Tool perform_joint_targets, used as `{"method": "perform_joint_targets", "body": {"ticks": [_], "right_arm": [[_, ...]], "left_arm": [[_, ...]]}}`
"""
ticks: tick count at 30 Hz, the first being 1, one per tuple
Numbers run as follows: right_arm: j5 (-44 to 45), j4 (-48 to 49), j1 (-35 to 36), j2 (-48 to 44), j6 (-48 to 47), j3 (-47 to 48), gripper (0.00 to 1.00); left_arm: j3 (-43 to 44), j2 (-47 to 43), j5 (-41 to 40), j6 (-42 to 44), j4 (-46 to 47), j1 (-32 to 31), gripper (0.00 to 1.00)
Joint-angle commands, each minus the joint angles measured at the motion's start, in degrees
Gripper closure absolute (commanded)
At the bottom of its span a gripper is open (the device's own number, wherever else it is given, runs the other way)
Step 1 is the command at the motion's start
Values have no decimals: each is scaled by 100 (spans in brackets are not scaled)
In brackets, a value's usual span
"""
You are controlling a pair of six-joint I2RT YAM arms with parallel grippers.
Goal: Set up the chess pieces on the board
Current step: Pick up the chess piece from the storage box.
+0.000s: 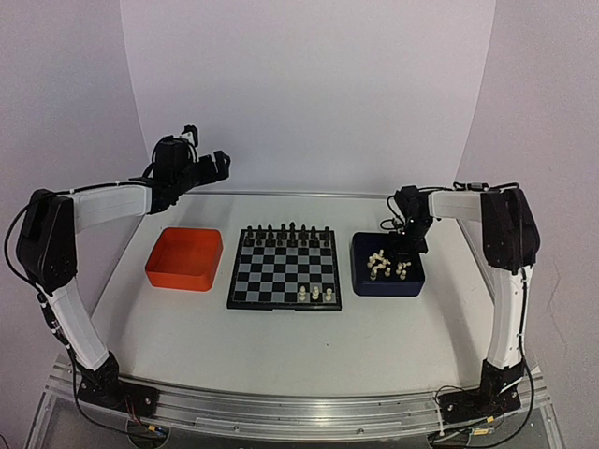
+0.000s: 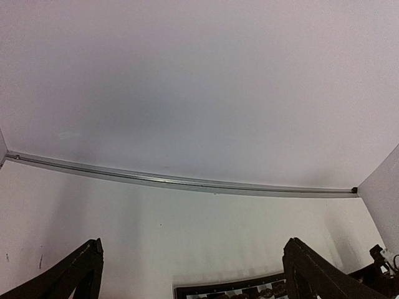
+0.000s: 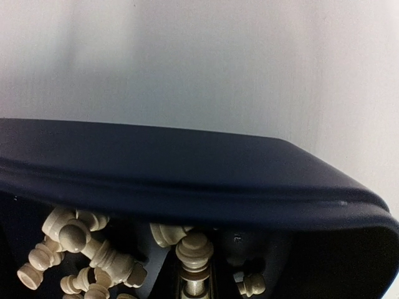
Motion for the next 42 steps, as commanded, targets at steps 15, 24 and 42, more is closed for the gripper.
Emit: {"method": "perform_joint_targets", "body": {"ticks": [15,24,42], "right_arm": [[-356,670,-21,-899,297,-467,100],[-671,803,-21,-1082,468,-620,100],[-1847,848,-30,-2117,189,-821,100]], "left_arm": [[-54,-284,519,-48,351,1,0],[25,-219,1048,83,340,0,0],[1618,1048,3615,1023,-487,-486,0]]}}
